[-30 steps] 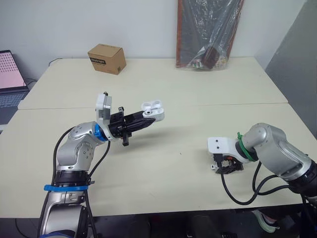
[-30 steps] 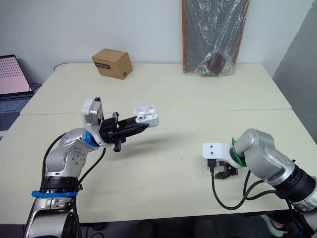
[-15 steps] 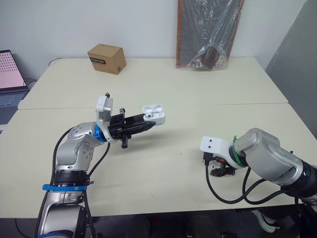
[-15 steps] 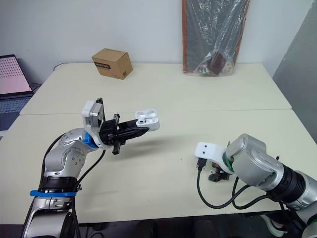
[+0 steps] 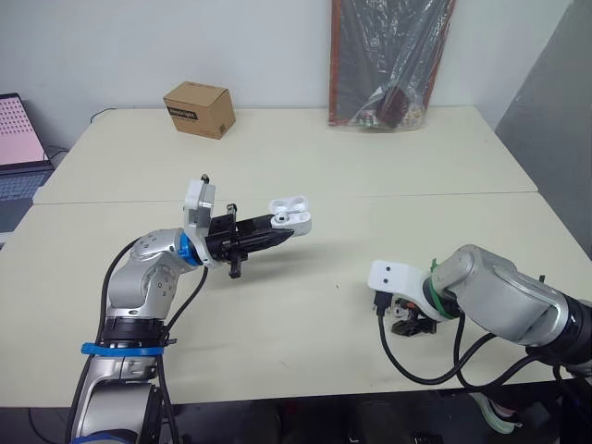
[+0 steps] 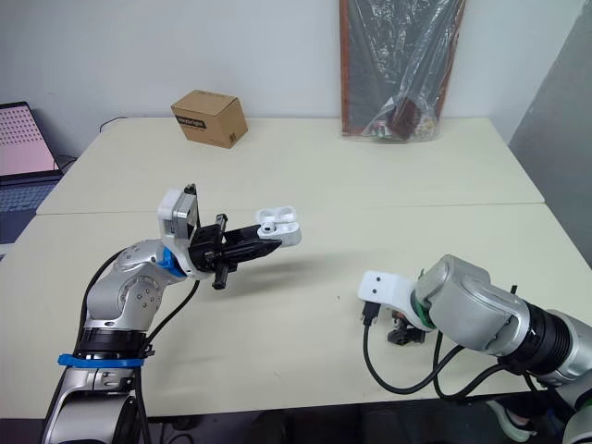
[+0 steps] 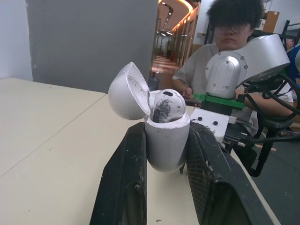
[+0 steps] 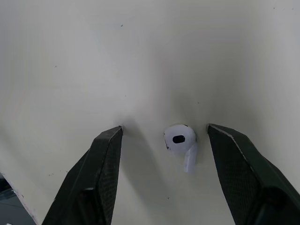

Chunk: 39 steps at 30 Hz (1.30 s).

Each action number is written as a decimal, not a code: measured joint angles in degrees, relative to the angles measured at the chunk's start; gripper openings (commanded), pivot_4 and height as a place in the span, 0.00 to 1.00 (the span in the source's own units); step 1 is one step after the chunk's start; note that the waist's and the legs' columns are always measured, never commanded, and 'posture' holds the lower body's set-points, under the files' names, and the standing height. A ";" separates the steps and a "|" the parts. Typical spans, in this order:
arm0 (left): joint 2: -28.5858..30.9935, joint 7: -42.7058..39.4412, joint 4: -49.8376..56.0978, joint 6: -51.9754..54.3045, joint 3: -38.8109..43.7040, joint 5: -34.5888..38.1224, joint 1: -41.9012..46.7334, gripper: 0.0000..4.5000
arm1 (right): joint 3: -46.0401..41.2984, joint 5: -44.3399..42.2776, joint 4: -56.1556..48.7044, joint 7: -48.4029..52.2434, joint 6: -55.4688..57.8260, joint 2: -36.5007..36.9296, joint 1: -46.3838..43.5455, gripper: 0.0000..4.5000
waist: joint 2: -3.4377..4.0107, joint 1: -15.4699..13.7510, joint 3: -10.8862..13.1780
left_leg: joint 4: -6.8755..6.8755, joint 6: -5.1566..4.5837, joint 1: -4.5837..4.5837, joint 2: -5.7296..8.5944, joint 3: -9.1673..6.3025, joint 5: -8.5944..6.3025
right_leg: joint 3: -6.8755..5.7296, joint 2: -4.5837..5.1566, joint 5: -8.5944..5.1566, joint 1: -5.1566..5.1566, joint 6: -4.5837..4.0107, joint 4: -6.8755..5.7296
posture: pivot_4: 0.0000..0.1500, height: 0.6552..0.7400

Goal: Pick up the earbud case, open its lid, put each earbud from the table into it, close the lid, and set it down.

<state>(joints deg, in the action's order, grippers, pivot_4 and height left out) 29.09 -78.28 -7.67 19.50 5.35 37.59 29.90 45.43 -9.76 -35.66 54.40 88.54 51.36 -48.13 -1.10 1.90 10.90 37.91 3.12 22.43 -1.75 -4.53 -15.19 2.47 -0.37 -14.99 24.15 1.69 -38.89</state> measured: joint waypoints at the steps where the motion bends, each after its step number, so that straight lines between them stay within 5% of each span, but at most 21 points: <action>1: 0.00 0.01 0.00 0.00 0.00 0.00 0.00 0.19 | 0.38 -0.55 -0.01 -0.68 -0.11 0.15 -0.18 0.66 | 0.00 0.00 0.00 | 0.00 0.00 0.00 0.00 0.00 0.00 | 0.00 0.00 0.00 0.00 0.00 0.00 | 1.00 1.00; 10: 0.00 0.06 0.00 0.00 -0.01 0.00 0.00 0.19 | 1.47 -3.78 -0.03 -4.00 -1.15 0.85 -1.21 0.66 | 0.00 0.00 0.00 | 0.01 0.00 0.00 0.00 0.00 0.00 | 0.00 0.00 0.00 -0.01 0.00 0.00 | 1.00 1.00; 14: 0.00 0.11 0.01 0.00 -0.01 0.00 0.00 0.19 | 1.91 -5.02 -0.03 -4.83 -2.01 1.47 -1.56 0.46 | 0.00 0.00 0.00 | 0.00 0.00 0.00 0.00 0.01 0.00 | 0.01 0.00 0.00 -0.01 0.00 0.00 | 1.00 1.00; 21: 0.00 0.14 0.02 0.00 -0.01 0.00 -0.01 0.19 | 2.91 -5.83 -0.03 -5.90 -2.99 2.22 -2.27 0.46 | 0.00 -0.01 0.00 | 0.00 0.00 0.00 0.00 0.00 0.00 | 0.00 0.00 0.00 0.00 0.00 0.01 | 1.00 1.00; 28: 0.00 0.18 0.02 0.00 -0.01 0.00 -0.01 0.19 | 3.24 -6.87 0.02 -6.11 -3.79 2.65 -2.53 0.08 | 0.00 -0.01 0.00 | 0.01 0.00 0.00 0.00 0.00 0.00 | 0.00 0.00 0.00 0.00 0.00 0.01 | 1.00 1.00; 39: -0.05 0.27 0.04 -0.23 0.01 -0.02 -0.02 0.19 | 1.32 -7.73 1.08 -5.95 -5.01 3.04 -2.96 0.08 | 0.00 0.01 0.00 | 0.00 0.00 0.03 0.00 0.03 0.00 | 0.02 0.00 0.00 0.03 0.00 0.01 | 1.00 1.00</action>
<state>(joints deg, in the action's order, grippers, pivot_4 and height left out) 29.04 -78.00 -7.63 19.28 5.36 37.58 29.88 46.75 -17.49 -34.57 48.45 83.53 54.40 -51.08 -1.10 1.90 10.91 37.91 3.12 22.46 -1.76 -4.50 -15.19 2.49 -0.37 -14.99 24.18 1.70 -38.88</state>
